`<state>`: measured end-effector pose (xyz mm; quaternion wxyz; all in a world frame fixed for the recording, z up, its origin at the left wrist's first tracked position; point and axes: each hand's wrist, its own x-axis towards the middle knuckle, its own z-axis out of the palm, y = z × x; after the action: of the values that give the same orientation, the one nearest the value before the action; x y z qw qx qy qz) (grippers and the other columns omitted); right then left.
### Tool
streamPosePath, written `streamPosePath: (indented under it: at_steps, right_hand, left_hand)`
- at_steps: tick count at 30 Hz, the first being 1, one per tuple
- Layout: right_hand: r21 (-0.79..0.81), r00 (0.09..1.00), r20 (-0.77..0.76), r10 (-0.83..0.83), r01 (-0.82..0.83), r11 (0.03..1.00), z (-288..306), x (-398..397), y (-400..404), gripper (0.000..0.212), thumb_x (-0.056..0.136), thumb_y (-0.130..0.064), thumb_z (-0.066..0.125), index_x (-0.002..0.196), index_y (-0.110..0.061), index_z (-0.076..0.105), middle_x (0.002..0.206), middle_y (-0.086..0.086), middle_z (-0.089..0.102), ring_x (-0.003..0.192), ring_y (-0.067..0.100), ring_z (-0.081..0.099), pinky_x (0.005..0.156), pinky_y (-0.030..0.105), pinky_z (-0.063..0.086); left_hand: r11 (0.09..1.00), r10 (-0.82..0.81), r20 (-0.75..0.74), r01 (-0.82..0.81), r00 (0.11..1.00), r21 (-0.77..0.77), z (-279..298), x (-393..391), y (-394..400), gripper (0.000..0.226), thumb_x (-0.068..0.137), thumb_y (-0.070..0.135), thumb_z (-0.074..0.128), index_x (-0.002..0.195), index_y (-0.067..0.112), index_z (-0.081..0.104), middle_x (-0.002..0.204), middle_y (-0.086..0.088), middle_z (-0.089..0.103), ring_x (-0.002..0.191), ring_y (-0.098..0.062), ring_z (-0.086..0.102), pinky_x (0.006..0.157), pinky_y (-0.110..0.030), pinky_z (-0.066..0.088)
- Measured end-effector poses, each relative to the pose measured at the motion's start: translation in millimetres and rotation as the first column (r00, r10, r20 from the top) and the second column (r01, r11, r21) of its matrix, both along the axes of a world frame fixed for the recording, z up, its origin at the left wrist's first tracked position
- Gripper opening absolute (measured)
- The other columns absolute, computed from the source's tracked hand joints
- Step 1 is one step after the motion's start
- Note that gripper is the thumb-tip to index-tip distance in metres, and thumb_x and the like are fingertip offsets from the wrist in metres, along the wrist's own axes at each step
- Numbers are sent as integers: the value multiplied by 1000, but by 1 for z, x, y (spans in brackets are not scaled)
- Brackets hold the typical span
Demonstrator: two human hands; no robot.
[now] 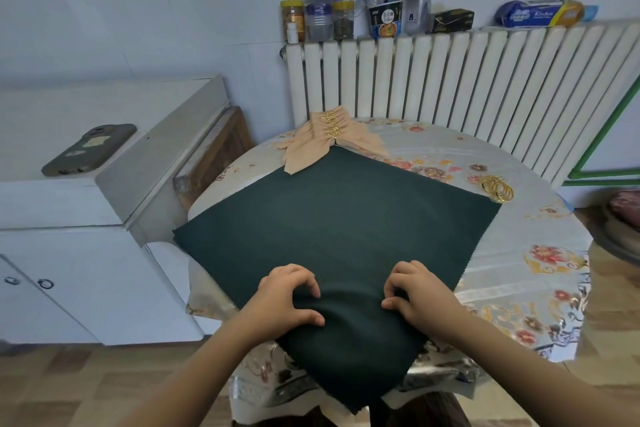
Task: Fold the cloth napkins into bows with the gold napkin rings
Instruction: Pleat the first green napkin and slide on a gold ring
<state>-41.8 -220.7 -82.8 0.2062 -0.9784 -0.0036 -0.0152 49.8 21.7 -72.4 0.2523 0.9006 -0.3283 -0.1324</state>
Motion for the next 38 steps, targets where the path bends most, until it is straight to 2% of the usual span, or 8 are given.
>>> streamPosePath:
  at_steps: [3, 7, 13, 20, 23, 25, 29, 38]
  right_hand:
    - [-153, 999, -9, 52, -53, 987, 4, 2, 5, 15, 93, -33, 54, 91, -19, 60, 102, -7, 50, 99, 14, 44, 83, 22, 35]
    - [-284, 997, -28, 78, -83, 955, 6, 2, 7, 23, 97, -35, 45, 100, -17, 58, 110, -2, 50, 106, 18, 46, 86, 25, 36]
    - [-51, 999, 16, 40, -39, 998, 3, -6, -3, 18, 88, -42, 59, 82, -27, 50, 93, -10, 47, 93, 10, 43, 82, 19, 36]
    - [57, 994, -48, 97, -94, 994, 5, -24, -11, 52, 71, -68, 61, 116, -41, 57, 117, -19, 46, 111, 3, 34, 96, 22, 26]
    - [47, 999, 45, 10, -12, 999, 1, -23, -16, 31, 78, -50, 68, 102, -31, 69, 109, -17, 58, 106, 7, 47, 94, 24, 35]
    - [174, 993, 65, -103, 90, 981, 5, -21, -19, 18, 84, -37, 67, 85, -20, 72, 90, -9, 68, 90, 10, 59, 80, 23, 44]
    - [336, 978, 22, -209, 190, 922, 15, -16, -21, 32, 91, -33, 58, 70, -9, 61, 69, 4, 61, 68, 15, 57, 60, 23, 38]
    - [241, 989, 11, -148, 141, 960, 56, -2, -32, 35, 98, -30, 46, 72, -7, 51, 69, 3, 57, 68, 14, 54, 65, 28, 38]
  left_hand:
    - [997, -62, 26, 61, 998, 41, 4, -2, -4, 21, 73, 38, 77, 69, 39, 56, 96, 19, 53, 101, -4, 43, 92, -20, 36]
    - [990, -99, 96, 88, 990, 113, 14, -1, -10, 10, 77, 37, 73, 77, 31, 66, 86, 15, 58, 90, -3, 50, 79, -20, 43]
    - [966, -163, 121, 133, 979, 221, 20, -2, -13, 13, 80, 35, 70, 74, 30, 60, 84, 14, 57, 90, -8, 50, 79, -27, 44]
    - [1000, -5, -72, 7, 997, 25, 30, 8, -10, 11, 88, 29, 63, 80, 23, 58, 88, 7, 66, 83, -8, 60, 78, -27, 49]
    - [999, 35, 40, -36, 999, 26, 29, 8, -12, 13, 93, 31, 53, 84, 22, 50, 80, 4, 61, 72, -11, 54, 67, -26, 42]
    - [998, 40, 103, -44, 994, 42, 25, 6, -14, 14, 94, 35, 51, 87, 23, 46, 80, 5, 60, 73, -12, 55, 68, -30, 44]
    - [991, 11, 145, -31, 989, 133, 25, 8, -12, 26, 88, 48, 56, 105, 29, 55, 102, 13, 60, 94, -10, 57, 78, -28, 47]
    - [996, 35, 247, -55, 968, 73, 41, 25, -6, 34, 96, 36, 45, 77, 11, 56, 70, 0, 58, 68, -15, 55, 65, -35, 44]
